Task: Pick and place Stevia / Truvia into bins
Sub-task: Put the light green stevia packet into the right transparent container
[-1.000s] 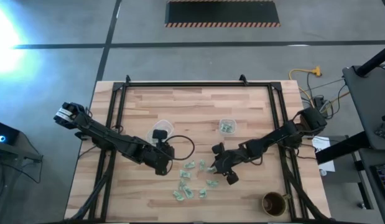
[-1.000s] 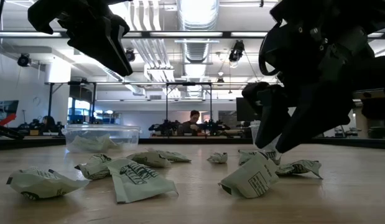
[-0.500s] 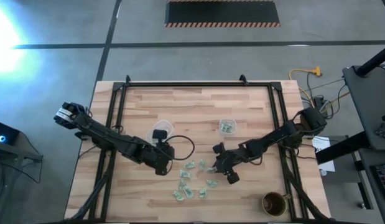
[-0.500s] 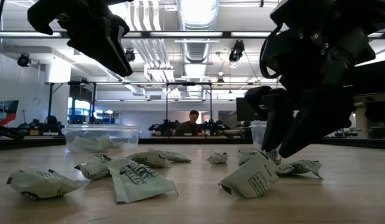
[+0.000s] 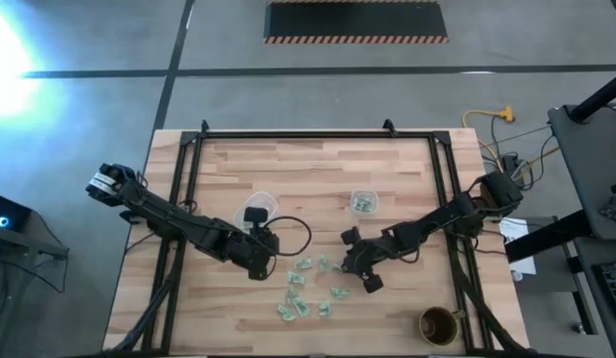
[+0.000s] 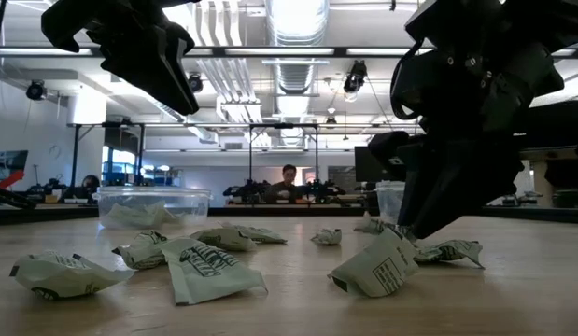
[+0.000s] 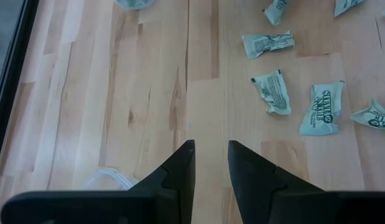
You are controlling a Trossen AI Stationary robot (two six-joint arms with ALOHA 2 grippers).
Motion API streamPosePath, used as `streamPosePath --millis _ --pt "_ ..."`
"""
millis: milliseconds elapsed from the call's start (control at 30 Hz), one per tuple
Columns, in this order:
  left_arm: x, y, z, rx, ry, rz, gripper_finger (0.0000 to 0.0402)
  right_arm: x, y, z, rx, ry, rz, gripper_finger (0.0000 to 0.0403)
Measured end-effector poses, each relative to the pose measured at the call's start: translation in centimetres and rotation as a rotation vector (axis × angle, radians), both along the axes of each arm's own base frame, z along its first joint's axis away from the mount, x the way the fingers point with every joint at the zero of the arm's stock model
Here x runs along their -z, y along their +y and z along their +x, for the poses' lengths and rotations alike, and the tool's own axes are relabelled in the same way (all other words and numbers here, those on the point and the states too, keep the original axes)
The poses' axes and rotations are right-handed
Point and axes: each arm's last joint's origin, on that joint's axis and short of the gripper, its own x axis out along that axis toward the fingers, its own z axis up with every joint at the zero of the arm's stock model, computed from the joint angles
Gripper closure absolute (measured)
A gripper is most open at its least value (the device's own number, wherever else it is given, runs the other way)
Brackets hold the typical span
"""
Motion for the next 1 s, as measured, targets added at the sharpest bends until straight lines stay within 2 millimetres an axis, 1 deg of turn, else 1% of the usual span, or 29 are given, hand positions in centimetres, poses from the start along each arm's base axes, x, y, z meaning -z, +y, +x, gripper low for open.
streamPosePath --millis 100,267,567,767,900,1000 --pt "0.0 0.0 0.0 0.000 0.000 0.000 0.0322 0.1 -0.1 -0.1 -0.002 0.005 -0.031 0.0353" --pt "0.0 0.0 0.0 0.000 0.001 0.001 0.0322 0.1 -0.1 -0.1 -0.022 0.003 -0.064 0.0388" --pt "0.1 0.0 0.0 0.001 0.002 0.001 0.0322 -0.4 -0.2 -0.1 -0.027 -0.012 -0.082 0.0394" --pt "0.1 0.0 0.0 0.001 0.004 0.002 0.0322 -2.0 -0.7 -0.9 0.026 -0.018 -0.148 0.0394" --pt "0.1 0.0 0.0 -0.005 0.001 0.011 0.0322 -3.8 -1.1 -1.5 0.065 -0.047 -0.186 0.0394" --pt "0.1 0.1 0.0 -0.008 -0.002 0.015 0.0322 -5.1 -1.6 -2.3 0.118 -0.057 -0.248 0.0394"
